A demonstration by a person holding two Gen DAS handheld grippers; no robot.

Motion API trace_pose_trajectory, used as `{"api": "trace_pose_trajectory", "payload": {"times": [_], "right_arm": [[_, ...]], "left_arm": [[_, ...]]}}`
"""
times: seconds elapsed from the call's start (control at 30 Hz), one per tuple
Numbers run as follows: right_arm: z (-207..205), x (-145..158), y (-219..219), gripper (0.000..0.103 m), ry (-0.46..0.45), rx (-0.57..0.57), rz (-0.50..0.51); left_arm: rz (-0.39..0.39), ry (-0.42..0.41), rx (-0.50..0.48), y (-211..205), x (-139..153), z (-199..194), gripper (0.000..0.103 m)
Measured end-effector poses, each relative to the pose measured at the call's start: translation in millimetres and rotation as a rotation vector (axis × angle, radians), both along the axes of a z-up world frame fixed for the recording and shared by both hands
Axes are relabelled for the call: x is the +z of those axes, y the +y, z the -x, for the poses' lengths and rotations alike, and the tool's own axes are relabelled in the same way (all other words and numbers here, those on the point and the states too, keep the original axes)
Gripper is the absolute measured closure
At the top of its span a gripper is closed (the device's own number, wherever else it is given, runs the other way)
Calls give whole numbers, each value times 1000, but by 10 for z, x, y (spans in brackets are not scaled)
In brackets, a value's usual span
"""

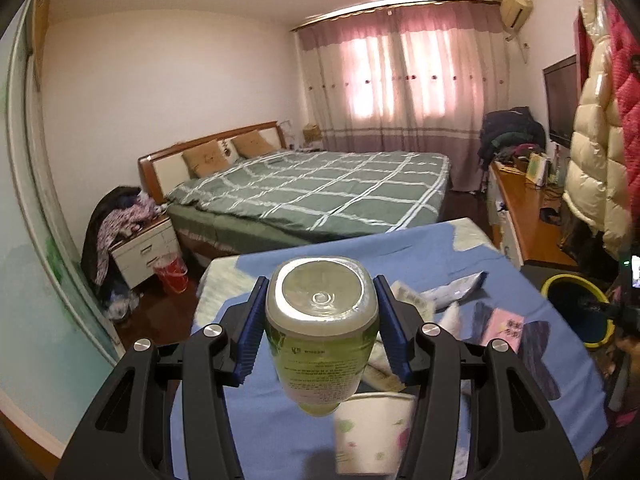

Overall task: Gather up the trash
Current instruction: 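Carry the green bottle over the yellow bin and open the left tool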

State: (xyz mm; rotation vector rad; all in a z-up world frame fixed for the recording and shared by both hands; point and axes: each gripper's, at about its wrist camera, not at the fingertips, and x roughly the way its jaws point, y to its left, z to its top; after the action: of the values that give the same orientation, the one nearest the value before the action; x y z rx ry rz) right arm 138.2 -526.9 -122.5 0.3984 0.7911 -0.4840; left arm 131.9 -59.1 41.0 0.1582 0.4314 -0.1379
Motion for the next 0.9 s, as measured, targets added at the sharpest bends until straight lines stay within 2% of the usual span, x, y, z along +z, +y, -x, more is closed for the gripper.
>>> {"api": "trace_pose_trajectory", "payload": {"times": [0.17, 0.37, 0.57, 0.9], "right_arm": [[152, 71, -3, 56, -33, 14, 7], [451, 223, -145, 56, -85, -6, 13], [762, 315, -334, 56, -122, -47, 33], [1149, 244, -669, 56, -146, -105, 4]], "left_arm": [[-3, 0, -88, -387, 112, 63, 51], [31, 36, -247, -1115, 132, 94, 51], [44, 69, -408, -1977, 80, 122, 51], [65, 146, -584, -3281, -169, -48, 51]]}}
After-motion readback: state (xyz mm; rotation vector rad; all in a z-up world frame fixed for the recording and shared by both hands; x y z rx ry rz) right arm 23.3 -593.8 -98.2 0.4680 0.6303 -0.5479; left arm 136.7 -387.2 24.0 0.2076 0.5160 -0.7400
